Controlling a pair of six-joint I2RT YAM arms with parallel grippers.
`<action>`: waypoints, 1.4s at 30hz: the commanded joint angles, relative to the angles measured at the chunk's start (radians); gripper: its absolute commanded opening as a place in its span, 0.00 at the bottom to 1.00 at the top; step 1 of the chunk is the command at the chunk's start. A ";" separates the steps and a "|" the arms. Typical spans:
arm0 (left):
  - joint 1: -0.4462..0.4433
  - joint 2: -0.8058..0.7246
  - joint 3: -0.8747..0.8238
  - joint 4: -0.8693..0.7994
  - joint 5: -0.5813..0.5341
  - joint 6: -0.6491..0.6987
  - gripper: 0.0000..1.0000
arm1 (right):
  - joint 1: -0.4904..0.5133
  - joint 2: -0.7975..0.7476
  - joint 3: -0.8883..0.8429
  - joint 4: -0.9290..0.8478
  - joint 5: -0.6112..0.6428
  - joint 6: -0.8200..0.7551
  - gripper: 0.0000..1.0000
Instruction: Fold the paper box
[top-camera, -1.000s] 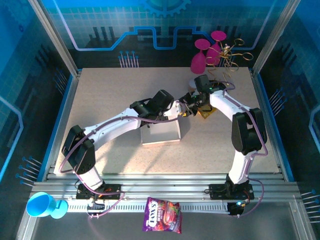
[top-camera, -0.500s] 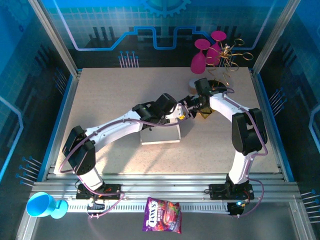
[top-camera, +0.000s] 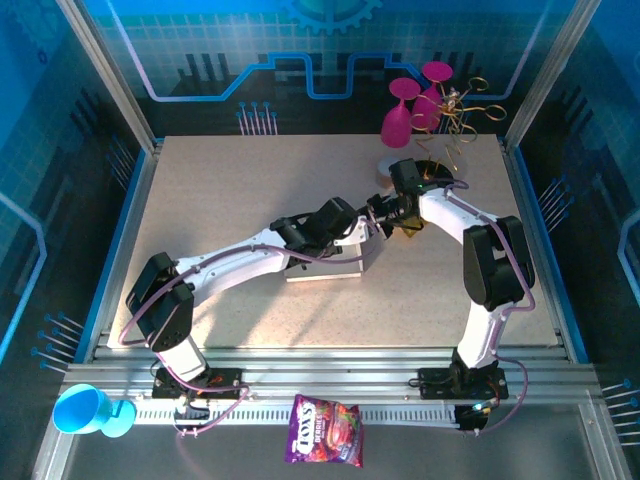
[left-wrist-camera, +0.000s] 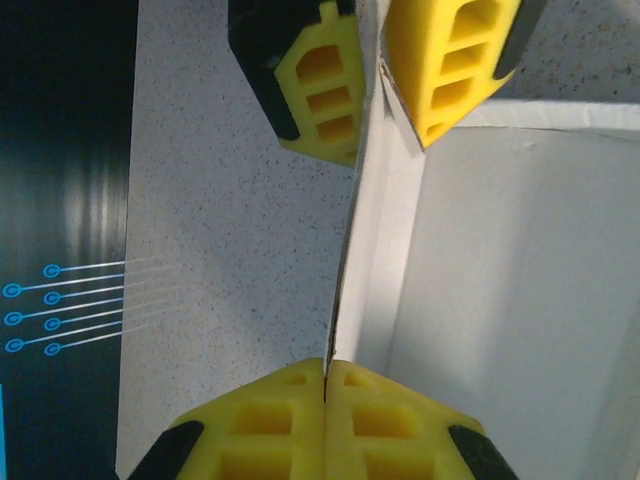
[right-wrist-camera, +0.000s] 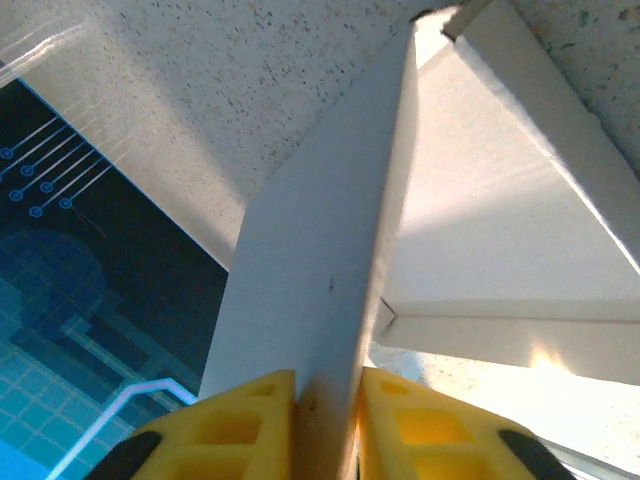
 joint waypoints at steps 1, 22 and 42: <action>-0.009 -0.028 -0.004 0.088 -0.007 -0.031 0.00 | 0.025 -0.039 -0.018 -0.022 -0.044 0.012 0.14; 0.719 -0.336 -0.112 -0.276 0.807 -1.635 0.44 | -0.016 -0.080 -0.004 0.103 -0.081 0.164 0.00; 0.685 -0.125 -0.238 0.075 1.049 -1.933 0.45 | -0.011 -0.086 -0.063 0.175 -0.077 0.212 0.00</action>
